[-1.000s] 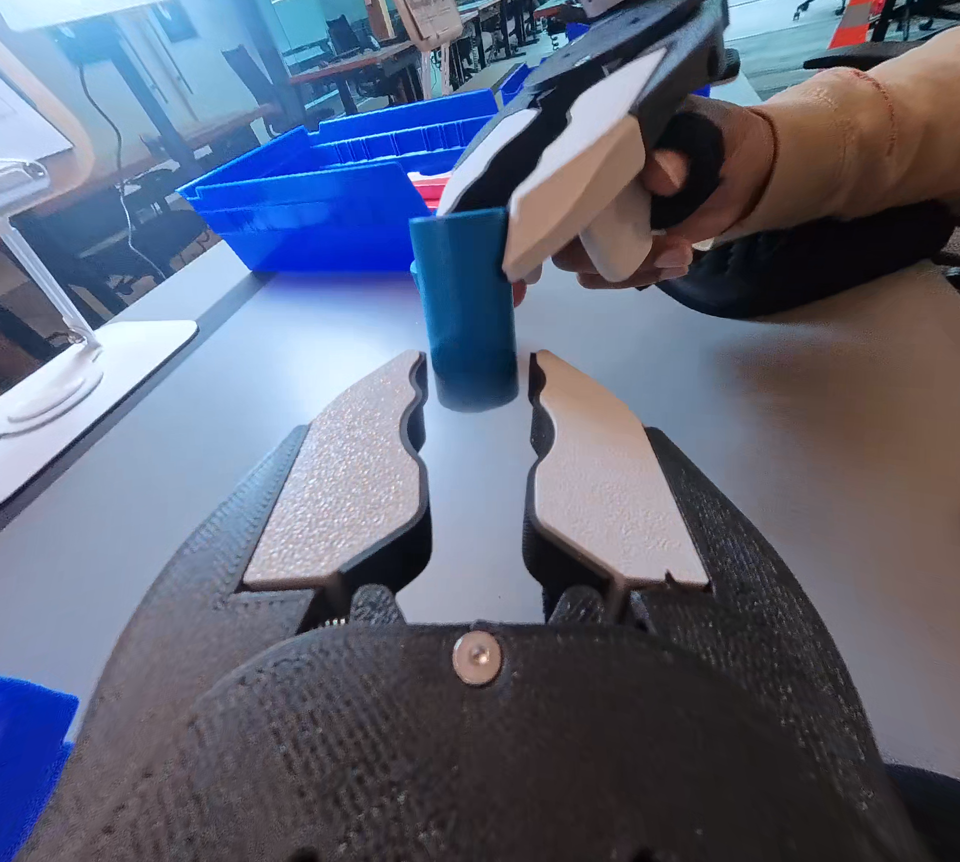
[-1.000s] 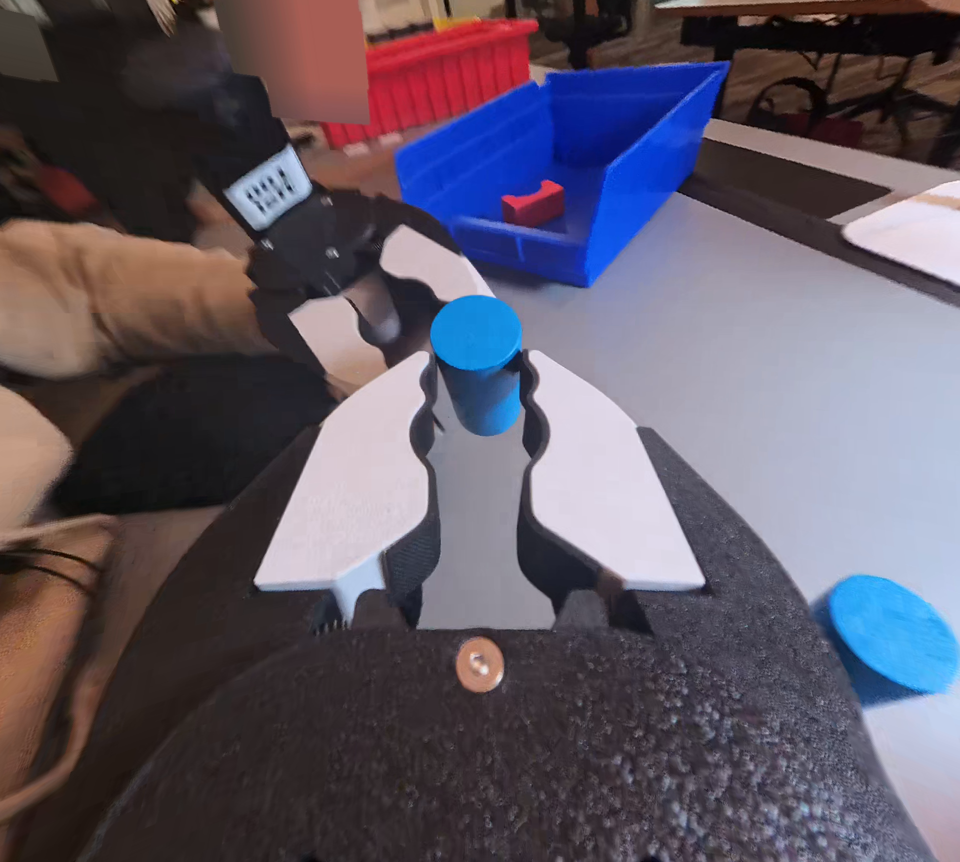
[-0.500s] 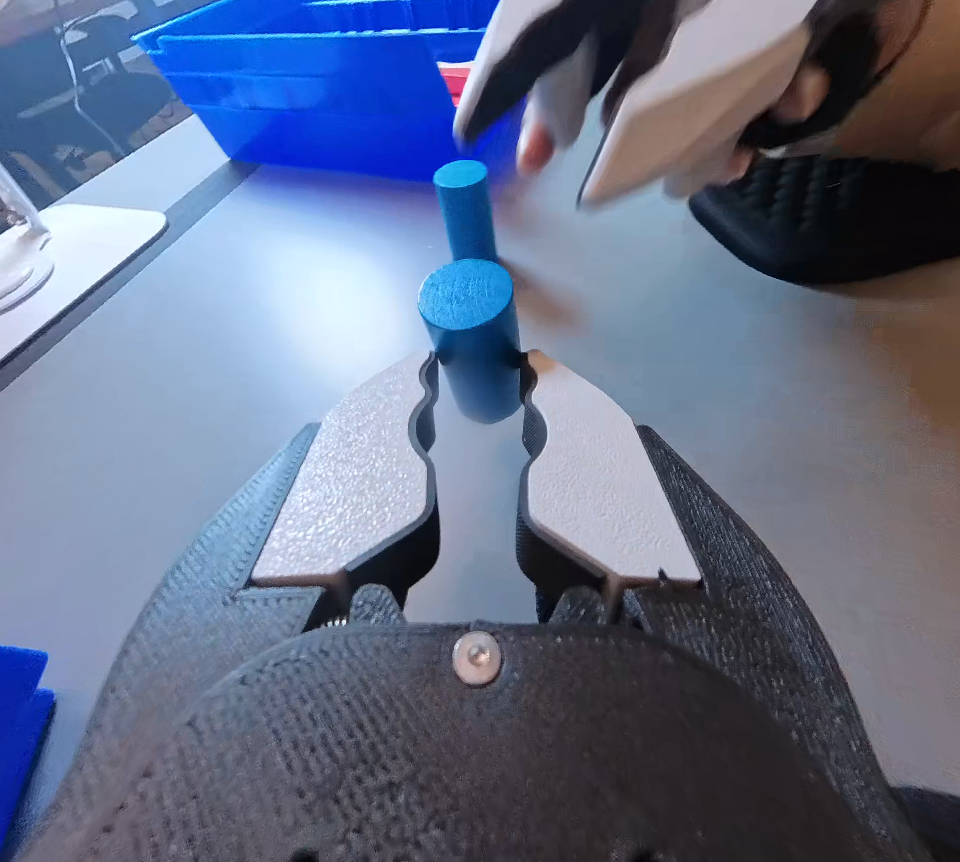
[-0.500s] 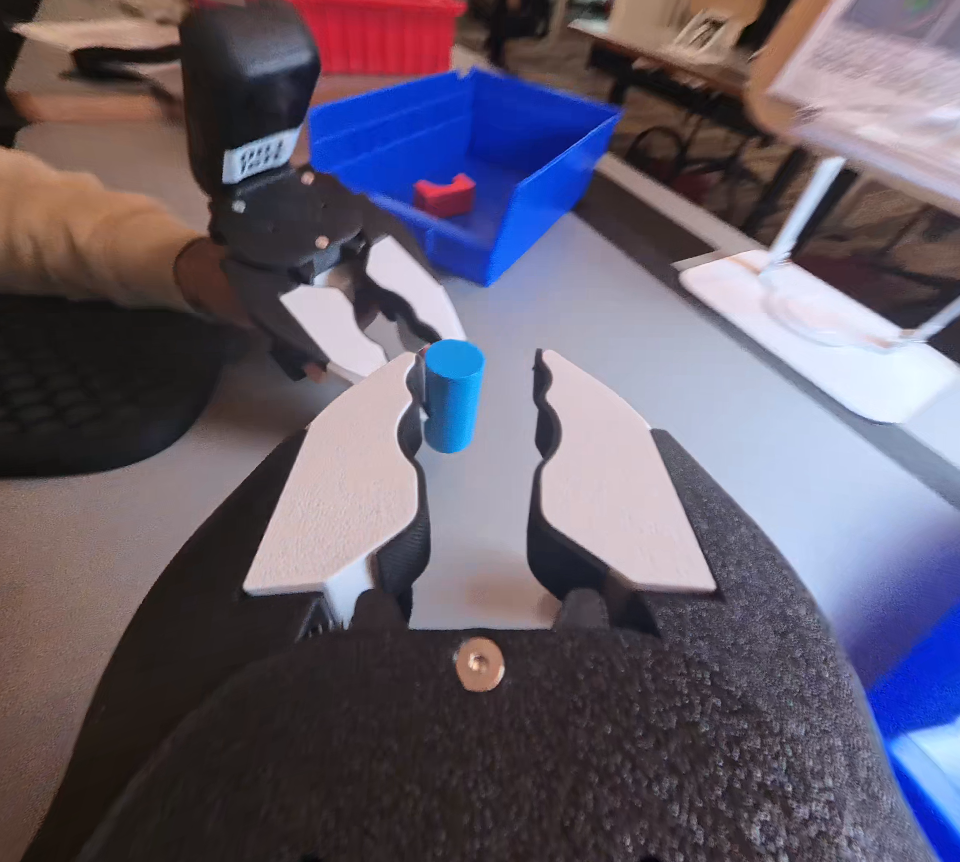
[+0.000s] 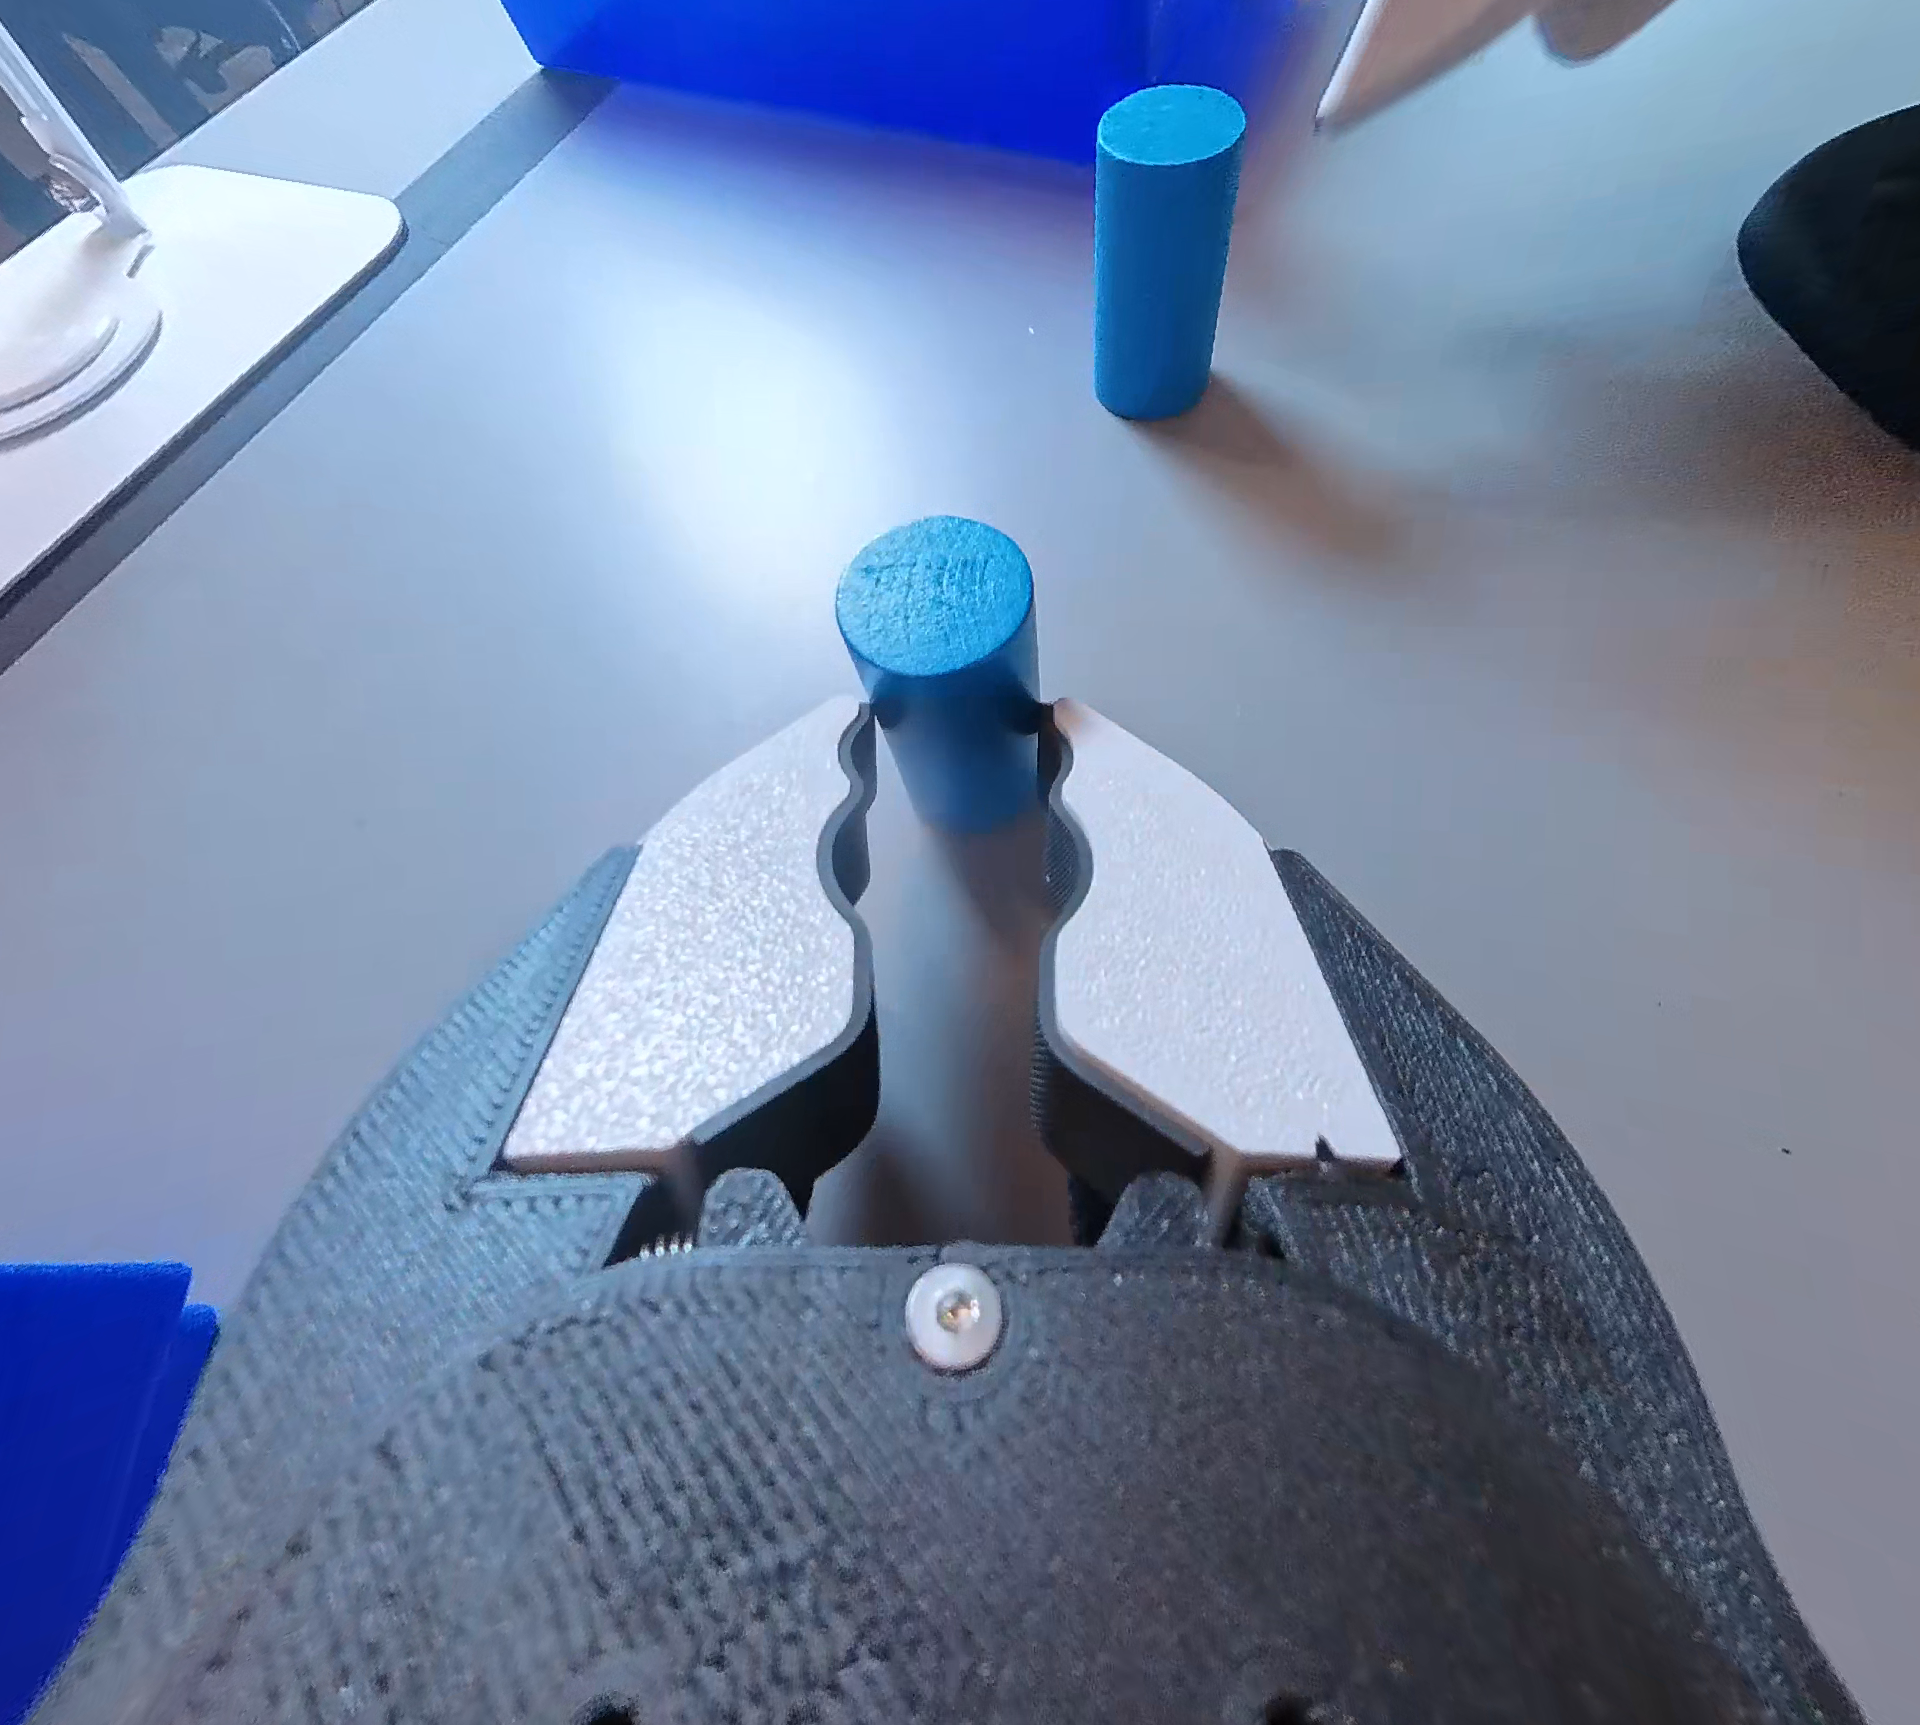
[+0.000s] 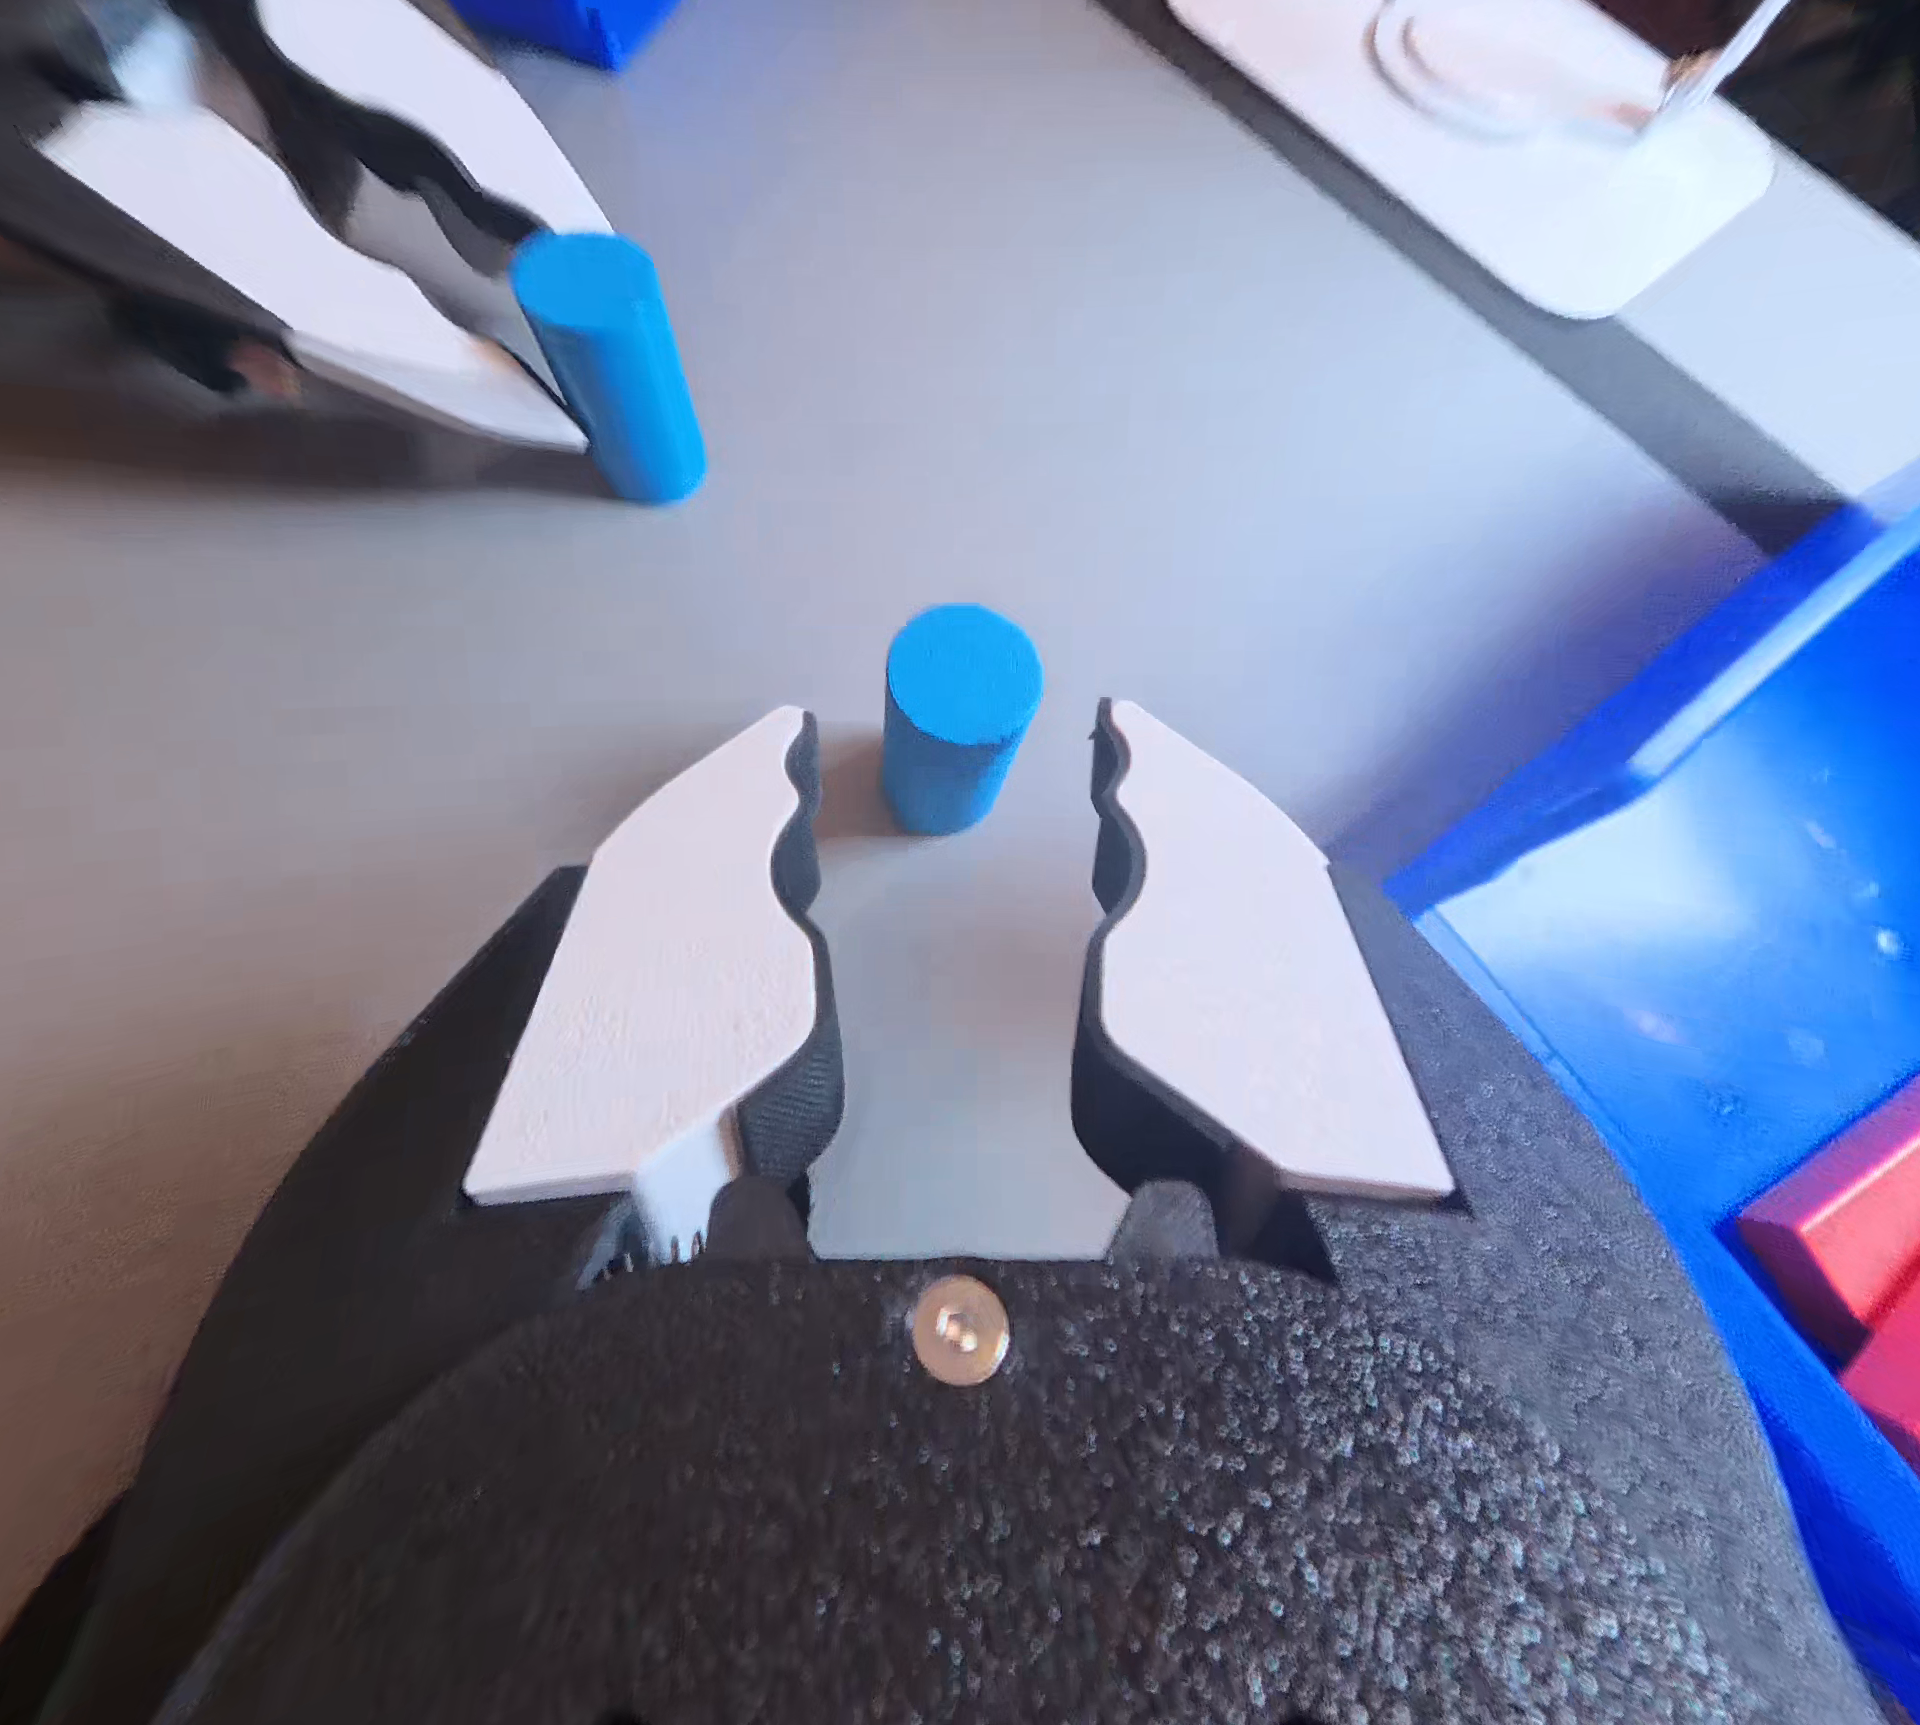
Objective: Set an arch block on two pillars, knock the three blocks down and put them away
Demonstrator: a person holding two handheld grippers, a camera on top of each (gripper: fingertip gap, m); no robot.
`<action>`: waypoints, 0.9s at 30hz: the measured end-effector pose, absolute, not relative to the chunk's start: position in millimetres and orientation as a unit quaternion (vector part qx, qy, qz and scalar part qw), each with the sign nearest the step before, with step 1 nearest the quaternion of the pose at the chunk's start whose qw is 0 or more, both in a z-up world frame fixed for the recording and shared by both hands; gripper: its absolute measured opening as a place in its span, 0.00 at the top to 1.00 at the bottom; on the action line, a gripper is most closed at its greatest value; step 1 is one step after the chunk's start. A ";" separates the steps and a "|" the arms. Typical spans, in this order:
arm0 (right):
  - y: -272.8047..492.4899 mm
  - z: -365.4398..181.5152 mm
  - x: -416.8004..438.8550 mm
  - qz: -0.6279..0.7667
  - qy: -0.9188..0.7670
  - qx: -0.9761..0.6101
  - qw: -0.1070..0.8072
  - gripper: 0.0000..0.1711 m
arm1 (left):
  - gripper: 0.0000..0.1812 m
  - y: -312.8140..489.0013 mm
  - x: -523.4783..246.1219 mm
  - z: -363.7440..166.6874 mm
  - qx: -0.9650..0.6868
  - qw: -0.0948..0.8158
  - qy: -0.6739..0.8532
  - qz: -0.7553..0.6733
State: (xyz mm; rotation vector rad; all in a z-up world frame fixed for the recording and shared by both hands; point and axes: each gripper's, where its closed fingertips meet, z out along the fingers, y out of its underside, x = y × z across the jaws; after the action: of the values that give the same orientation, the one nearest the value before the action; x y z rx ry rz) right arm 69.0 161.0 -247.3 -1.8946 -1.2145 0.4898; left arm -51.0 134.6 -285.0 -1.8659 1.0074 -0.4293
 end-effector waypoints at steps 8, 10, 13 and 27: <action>161.7 -277.9 56.9 0.202 -0.495 -0.758 0.374 0.83 | 0.83 134.5 -51.0 -285.0 -0.762 0.469 0.411 -0.176; 158.9 -277.8 52.3 0.204 -0.501 -0.753 0.375 0.83 | 0.83 134.2 -51.1 -285.0 -0.762 0.469 0.410 -0.176; 153.1 -278.0 47.7 0.214 -0.507 -0.747 0.372 0.83 | 0.84 133.6 -51.2 -285.0 -0.763 0.468 0.410 -0.178; 147.0 -254.4 47.7 0.248 -0.500 -0.726 0.402 0.72 | 0.73 133.6 -73.0 -235.1 -0.742 0.515 0.395 -0.165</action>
State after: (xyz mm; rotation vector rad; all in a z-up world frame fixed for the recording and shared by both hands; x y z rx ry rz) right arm 47.7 147.0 -254.4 -1.8345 -1.2650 0.6266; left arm -73.0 133.6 -235.1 -1.7838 0.9498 -0.3973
